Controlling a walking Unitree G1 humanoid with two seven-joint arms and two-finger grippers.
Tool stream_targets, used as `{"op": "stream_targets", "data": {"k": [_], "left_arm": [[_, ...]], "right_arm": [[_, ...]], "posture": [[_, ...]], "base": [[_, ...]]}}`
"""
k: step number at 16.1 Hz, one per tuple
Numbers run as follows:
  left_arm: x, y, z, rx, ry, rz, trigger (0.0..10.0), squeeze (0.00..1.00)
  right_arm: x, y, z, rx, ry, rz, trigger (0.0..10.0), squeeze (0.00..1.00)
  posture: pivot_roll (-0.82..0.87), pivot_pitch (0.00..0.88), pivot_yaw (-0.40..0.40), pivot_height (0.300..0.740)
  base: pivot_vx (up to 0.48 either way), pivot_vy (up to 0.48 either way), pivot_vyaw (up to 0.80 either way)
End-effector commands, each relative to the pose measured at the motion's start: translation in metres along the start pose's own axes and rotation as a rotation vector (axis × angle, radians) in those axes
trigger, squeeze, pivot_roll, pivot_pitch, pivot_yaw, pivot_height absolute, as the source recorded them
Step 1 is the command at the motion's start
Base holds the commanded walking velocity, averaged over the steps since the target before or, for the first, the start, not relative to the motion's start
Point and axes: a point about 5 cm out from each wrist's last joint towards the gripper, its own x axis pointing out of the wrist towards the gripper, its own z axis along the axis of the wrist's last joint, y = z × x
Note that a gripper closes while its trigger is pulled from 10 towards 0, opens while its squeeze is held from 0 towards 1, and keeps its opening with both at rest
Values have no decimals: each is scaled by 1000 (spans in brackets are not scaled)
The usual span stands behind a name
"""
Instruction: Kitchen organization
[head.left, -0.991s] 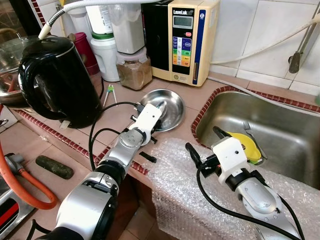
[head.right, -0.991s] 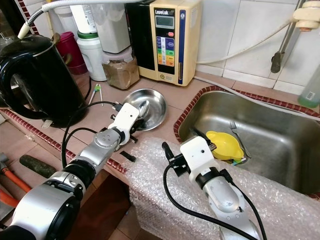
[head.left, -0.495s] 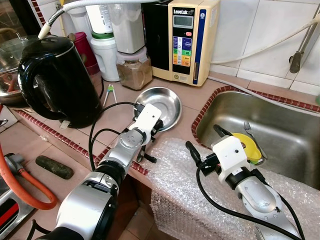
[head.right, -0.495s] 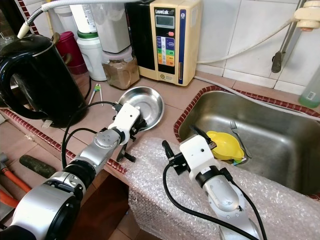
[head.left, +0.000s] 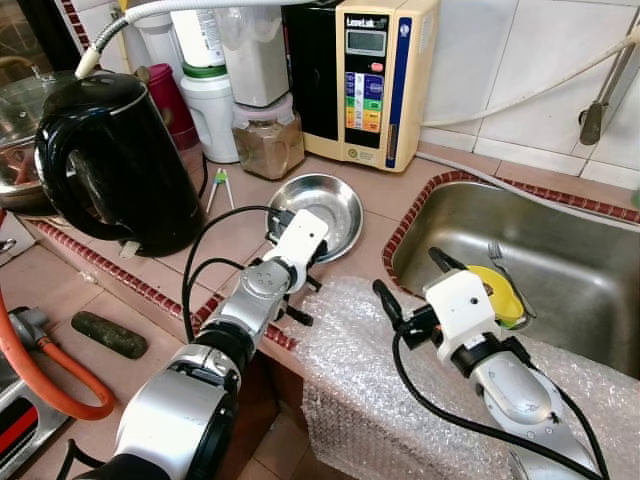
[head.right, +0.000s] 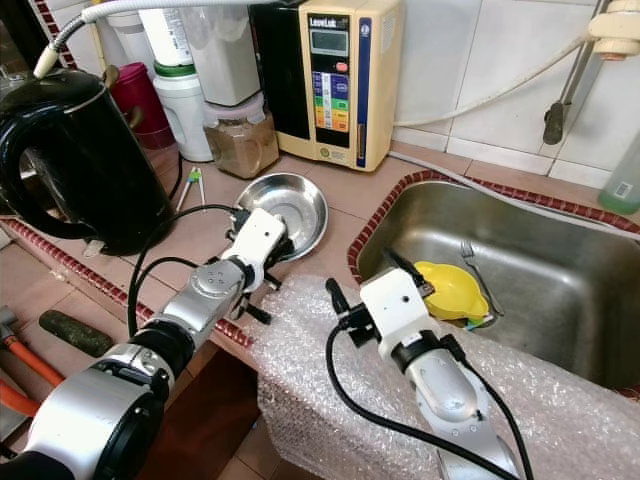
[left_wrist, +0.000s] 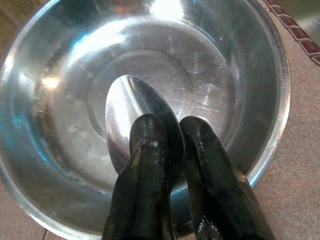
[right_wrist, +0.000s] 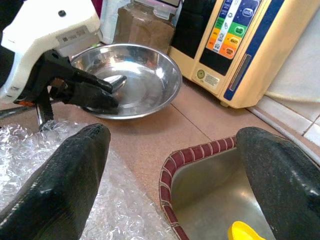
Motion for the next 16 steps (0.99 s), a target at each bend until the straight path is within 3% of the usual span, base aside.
{"op": "stream_targets", "data": {"k": [1, 7, 13, 16], "left_arm": [[0, 5, 7, -27, -37, 11, 0, 0], [-4, -4, 36, -123, -330, -29, 0, 0], [-8, -4, 55, -140, -467, -38, 0, 0], [-13, -10, 81, -207, -622, -105, 0, 0]], "right_arm": [[1, 1, 0, 6, -3, 3, 10000, 0], [2, 4, 3, 53, -19, 44, 10000, 0], [5, 3, 2, 37, -16, 35, 10000, 0], [7, 2, 2, 45, -25, 9, 10000, 0]], "posture": [[-67, 0, 118, 740], [-65, 0, 108, 740], [-62, 0, 108, 740], [-61, 0, 106, 740]], "base": [[0, 0, 0], [0, 0, 0], [0, 0, 0], [0, 0, 0]]}}
